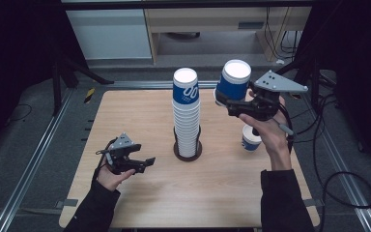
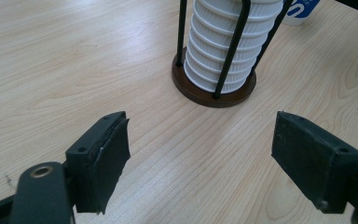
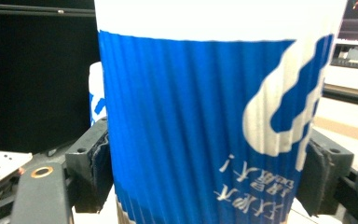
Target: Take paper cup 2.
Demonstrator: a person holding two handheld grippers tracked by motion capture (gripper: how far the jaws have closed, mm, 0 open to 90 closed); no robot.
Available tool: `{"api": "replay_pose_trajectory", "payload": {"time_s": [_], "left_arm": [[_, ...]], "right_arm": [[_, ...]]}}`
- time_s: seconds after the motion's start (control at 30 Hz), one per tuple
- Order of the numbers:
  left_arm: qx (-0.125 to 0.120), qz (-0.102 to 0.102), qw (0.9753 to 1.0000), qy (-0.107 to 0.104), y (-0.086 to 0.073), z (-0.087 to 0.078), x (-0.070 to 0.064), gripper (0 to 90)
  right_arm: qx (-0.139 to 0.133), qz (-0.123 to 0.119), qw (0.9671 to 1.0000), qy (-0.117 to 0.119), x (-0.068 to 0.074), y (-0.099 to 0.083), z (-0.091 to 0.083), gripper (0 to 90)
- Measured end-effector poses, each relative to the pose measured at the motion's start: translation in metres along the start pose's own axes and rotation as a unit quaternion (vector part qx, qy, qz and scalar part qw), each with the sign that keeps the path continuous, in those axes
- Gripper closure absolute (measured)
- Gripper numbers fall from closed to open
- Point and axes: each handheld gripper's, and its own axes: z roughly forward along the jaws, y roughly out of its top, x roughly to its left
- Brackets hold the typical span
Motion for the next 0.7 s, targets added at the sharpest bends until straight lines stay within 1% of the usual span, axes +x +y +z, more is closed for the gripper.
{"api": "replay_pose_trajectory", "payload": {"time_s": [0.1,0.17,0.33,0.7], "left_arm": [[0.001,0.001,1.0,0.0,0.0,0.0,0.0,18.4],[0.002,0.002,1.0,0.0,0.0,0.001,-0.001,18.4],[0.003,0.003,1.0,-0.002,0.0,0.001,-0.001,18.4],[0.005,0.003,1.0,-0.005,-0.001,0.0,-0.001,18.5]], "right_arm": [[0.009,0.002,1.0,0.002,-0.001,-0.012,-0.004,20.7],[0.015,-0.002,0.9998,0.01,-0.002,-0.021,-0.006,20.7],[0.032,0.0,0.9993,0.017,-0.004,-0.039,-0.01,20.7],[0.071,0.007,0.9969,0.033,-0.004,-0.081,-0.02,20.6]]}}
